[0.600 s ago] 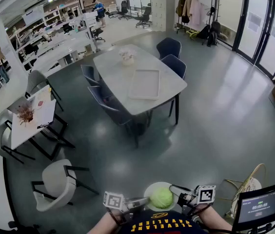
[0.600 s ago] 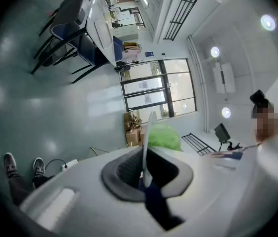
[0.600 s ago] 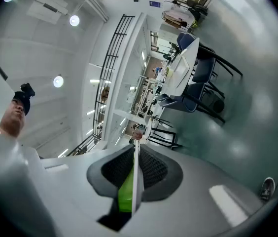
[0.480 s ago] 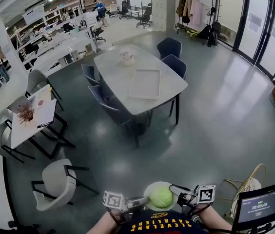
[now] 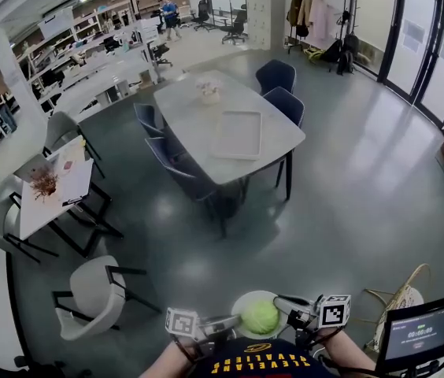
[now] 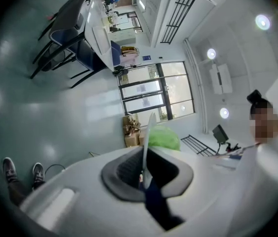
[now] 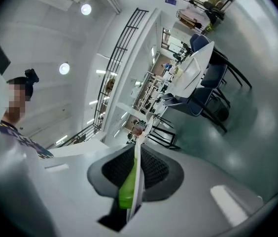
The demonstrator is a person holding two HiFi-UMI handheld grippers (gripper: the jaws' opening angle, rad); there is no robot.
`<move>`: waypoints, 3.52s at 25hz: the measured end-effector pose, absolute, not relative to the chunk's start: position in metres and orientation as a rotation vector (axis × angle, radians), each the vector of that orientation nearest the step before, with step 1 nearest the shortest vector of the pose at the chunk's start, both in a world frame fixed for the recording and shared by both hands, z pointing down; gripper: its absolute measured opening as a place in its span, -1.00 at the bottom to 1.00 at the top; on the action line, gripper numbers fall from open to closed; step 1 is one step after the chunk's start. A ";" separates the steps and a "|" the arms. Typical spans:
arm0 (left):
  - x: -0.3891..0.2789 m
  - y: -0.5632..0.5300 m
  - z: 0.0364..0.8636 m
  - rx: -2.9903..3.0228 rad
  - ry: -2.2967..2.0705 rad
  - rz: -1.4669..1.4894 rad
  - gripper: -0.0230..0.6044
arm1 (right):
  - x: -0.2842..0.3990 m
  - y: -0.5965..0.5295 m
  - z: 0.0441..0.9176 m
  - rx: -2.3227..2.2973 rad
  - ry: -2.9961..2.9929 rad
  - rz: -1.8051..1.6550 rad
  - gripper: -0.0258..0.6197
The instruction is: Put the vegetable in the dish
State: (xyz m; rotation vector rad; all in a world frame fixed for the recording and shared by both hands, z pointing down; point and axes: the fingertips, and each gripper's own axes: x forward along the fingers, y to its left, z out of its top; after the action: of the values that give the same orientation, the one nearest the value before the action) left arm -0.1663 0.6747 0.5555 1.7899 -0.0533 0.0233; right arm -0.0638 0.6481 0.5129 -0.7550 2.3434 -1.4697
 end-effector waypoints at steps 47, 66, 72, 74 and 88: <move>-0.148 0.432 0.553 1.847 -0.339 0.062 -0.82 | -0.034 0.444 0.535 -0.900 2.335 -1.576 -0.86; -0.151 0.279 0.557 1.796 -0.320 0.077 -0.83 | -0.037 0.295 0.543 -0.940 2.272 -1.617 -0.86; -0.086 0.206 0.563 1.805 -0.402 0.050 -0.83 | 0.030 0.213 0.550 -0.846 2.334 -1.610 -0.86; -0.073 0.185 0.557 1.815 -0.422 0.034 -0.83 | 0.041 0.190 0.542 -0.822 2.368 -1.586 -0.86; 0.002 0.090 0.542 1.821 -0.540 0.021 -0.83 | 0.117 0.088 0.534 -0.701 2.388 -1.624 -0.86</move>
State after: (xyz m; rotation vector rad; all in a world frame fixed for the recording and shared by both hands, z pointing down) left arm 0.0015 0.0903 0.5423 1.8207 -0.5397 0.0206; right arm 0.1166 0.0876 0.5342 -0.7009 2.3883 -1.6237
